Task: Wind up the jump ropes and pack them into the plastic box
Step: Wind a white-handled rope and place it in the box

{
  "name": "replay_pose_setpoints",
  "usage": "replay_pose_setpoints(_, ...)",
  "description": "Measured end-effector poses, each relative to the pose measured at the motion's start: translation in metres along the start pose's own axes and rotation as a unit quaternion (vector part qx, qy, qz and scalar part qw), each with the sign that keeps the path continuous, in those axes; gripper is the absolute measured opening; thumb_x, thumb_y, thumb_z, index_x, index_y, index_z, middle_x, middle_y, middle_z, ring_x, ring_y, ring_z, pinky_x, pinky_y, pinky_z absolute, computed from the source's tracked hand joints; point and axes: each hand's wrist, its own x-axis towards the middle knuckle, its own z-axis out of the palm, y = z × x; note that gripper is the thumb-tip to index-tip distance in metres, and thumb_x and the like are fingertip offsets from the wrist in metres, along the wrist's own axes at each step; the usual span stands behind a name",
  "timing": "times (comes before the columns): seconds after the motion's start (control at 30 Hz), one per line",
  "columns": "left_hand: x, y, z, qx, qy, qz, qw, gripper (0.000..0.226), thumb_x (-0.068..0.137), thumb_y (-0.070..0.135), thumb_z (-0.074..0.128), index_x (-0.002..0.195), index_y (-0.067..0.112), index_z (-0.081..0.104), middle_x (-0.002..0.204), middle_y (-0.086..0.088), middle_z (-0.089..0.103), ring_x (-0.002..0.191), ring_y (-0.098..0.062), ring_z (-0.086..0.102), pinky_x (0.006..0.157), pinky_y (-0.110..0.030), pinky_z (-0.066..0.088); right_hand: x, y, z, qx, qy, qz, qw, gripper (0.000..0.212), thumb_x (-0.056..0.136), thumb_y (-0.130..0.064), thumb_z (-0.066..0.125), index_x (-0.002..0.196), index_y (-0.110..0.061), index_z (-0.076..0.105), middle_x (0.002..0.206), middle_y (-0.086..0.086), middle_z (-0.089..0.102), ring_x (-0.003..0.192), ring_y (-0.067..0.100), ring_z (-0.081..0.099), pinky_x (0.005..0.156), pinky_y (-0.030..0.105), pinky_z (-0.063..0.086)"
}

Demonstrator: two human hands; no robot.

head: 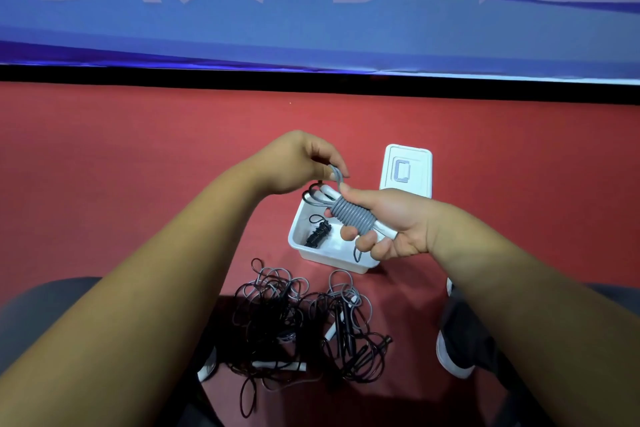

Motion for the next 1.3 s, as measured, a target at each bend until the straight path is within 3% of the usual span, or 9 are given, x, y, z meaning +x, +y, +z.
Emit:
replay_pose_setpoints(0.23, 0.003, 0.006, 0.000, 0.181, -0.006, 0.046, 0.982, 0.033, 0.091, 0.005, 0.076, 0.118, 0.023, 0.080, 0.096, 0.015, 0.072, 0.088, -0.005, 0.066, 0.080, -0.004, 0.042, 0.006, -0.003, -0.007, 0.134, 0.111, -0.042, 0.984, 0.047, 0.101, -0.062, 0.058, 0.110, -0.017, 0.068, 0.085, 0.003, 0.071, 0.067, 0.015, 0.067, 0.054, 0.023, 0.051)
replay_pose_setpoints(0.37, 0.005, 0.003, 0.008, 0.211, -0.005, -0.039, 0.977, 0.027, 0.082, 0.002, 0.081, 0.102, 0.020, 0.079, 0.089, 0.008, 0.078, 0.080, -0.009, 0.071, 0.080, -0.027, 0.055, 0.007, -0.005, -0.006, 0.167, 0.124, -0.071, 0.976, 0.036, 0.103, -0.057, 0.060, 0.110, -0.022, 0.064, 0.081, -0.001, 0.063, 0.059, 0.009, 0.052, 0.048, 0.019, 0.036)
replay_pose_setpoints(0.5, 0.007, 0.001, 0.021, 0.249, 0.042, -0.080, 0.964, 0.025, 0.074, 0.014, 0.088, 0.082, 0.022, 0.066, 0.077, 0.005, 0.069, 0.071, -0.017, 0.061, 0.061, -0.028, 0.042, 0.011, -0.003, 0.004, 0.157, 0.133, -0.091, 0.974, 0.041, 0.093, -0.069, 0.066, 0.104, -0.030, 0.060, 0.076, -0.005, 0.057, 0.057, 0.007, 0.042, 0.045, 0.018, 0.024)
replay_pose_setpoints(0.63, 0.008, -0.001, 0.025, 0.230, 0.072, -0.089, 0.967, 0.009, 0.085, 0.025, 0.082, 0.087, 0.019, 0.075, 0.077, -0.003, 0.070, 0.071, -0.021, 0.061, 0.064, -0.028, 0.046, 0.016, 0.001, 0.000, 0.135, 0.178, -0.096, 0.970, 0.052, 0.083, -0.075, 0.073, 0.104, -0.029, 0.062, 0.074, -0.006, 0.057, 0.053, 0.009, 0.042, 0.044, 0.020, 0.024)
replay_pose_setpoints(0.8, 0.007, -0.007, 0.030, 0.212, 0.053, -0.116, 0.969, 0.027, 0.100, 0.034, 0.069, 0.086, 0.010, 0.067, 0.070, -0.008, 0.065, 0.065, -0.024, 0.062, 0.062, -0.034, 0.048, 0.012, -0.002, -0.002, 0.092, 0.218, -0.109, 0.965, 0.047, 0.085, -0.071, 0.071, 0.103, -0.027, 0.065, 0.074, -0.004, 0.058, 0.054, 0.011, 0.043, 0.047, 0.021, 0.026)
replay_pose_setpoints(0.93, 0.004, -0.013, 0.029, 0.031, 0.050, -0.125, 0.990, 0.026, 0.093, 0.032, 0.079, 0.082, 0.012, 0.067, 0.067, -0.009, 0.070, 0.060, -0.020, 0.069, 0.070, -0.038, 0.059, 0.012, -0.003, -0.004, 0.108, 0.237, -0.110, 0.959, 0.042, 0.090, -0.065, 0.068, 0.109, -0.027, 0.067, 0.074, -0.004, 0.059, 0.052, 0.011, 0.045, 0.046, 0.021, 0.028)
replay_pose_setpoints(1.07, 0.000, -0.013, 0.020, -0.093, 0.020, -0.097, 0.991, 0.008, 0.098, 0.018, 0.072, 0.097, 0.011, 0.076, 0.076, -0.001, 0.070, 0.075, -0.016, 0.064, 0.087, -0.042, 0.060, 0.010, -0.005, -0.009, 0.122, 0.240, -0.116, 0.956, 0.042, 0.089, -0.065, 0.070, 0.109, -0.027, 0.068, 0.075, -0.003, 0.060, 0.053, 0.011, 0.045, 0.046, 0.021, 0.028)
replay_pose_setpoints(1.2, -0.003, -0.015, 0.015, -0.082, -0.012, -0.082, 0.993, 0.010, 0.095, 0.010, 0.074, 0.101, 0.018, 0.079, 0.090, -0.001, 0.077, 0.082, -0.007, 0.065, 0.089, -0.027, 0.054, 0.007, -0.010, -0.011, 0.122, 0.209, -0.124, 0.962, 0.041, 0.089, -0.065, 0.070, 0.106, -0.027, 0.067, 0.076, -0.002, 0.059, 0.054, 0.011, 0.043, 0.045, 0.021, 0.027)
replay_pose_setpoints(1.3, -0.003, -0.018, 0.011, -0.063, -0.018, -0.074, 0.995, 0.008, 0.094, 0.011, 0.076, 0.099, 0.018, 0.077, 0.099, -0.003, 0.080, 0.089, -0.008, 0.069, 0.095, -0.029, 0.053, 0.004, -0.012, -0.010, 0.125, 0.176, -0.119, 0.969, 0.045, 0.092, -0.063, 0.065, 0.108, -0.021, 0.067, 0.073, -0.004, 0.056, 0.052, 0.010, 0.039, 0.041, 0.019, 0.024)
